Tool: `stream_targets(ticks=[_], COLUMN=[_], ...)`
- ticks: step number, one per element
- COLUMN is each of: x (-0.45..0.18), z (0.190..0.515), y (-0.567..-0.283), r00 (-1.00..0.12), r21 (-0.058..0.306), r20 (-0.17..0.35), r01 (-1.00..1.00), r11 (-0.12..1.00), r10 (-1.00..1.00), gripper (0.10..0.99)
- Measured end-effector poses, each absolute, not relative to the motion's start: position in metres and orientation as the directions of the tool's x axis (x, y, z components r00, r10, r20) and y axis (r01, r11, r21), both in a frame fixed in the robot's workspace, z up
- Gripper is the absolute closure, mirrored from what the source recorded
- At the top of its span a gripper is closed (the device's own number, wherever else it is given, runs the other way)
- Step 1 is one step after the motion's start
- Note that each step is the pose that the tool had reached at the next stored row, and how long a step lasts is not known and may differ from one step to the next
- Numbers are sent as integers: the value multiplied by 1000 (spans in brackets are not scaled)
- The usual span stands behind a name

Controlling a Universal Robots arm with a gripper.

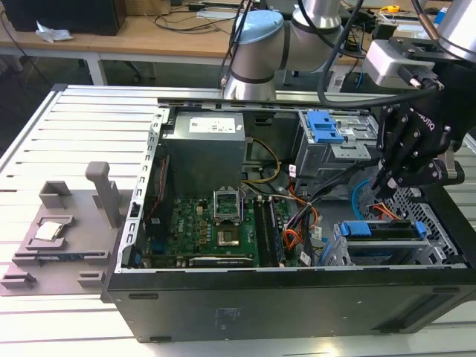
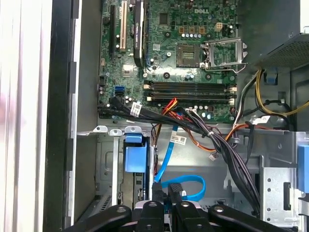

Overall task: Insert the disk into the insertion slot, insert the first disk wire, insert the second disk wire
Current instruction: 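Insert the second disk wire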

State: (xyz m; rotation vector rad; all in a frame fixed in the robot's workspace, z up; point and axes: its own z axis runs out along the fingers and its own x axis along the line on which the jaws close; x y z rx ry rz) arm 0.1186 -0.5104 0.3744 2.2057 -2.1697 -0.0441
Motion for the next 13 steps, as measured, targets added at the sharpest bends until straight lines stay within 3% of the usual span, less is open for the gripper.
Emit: stream_targets(ticks=[13], x=[118], z=[374], y=[-534], r00=[20], r21=[54], r20=[14], r01=[-998], r11=[-20], r10=[-1000], gripper=[922])
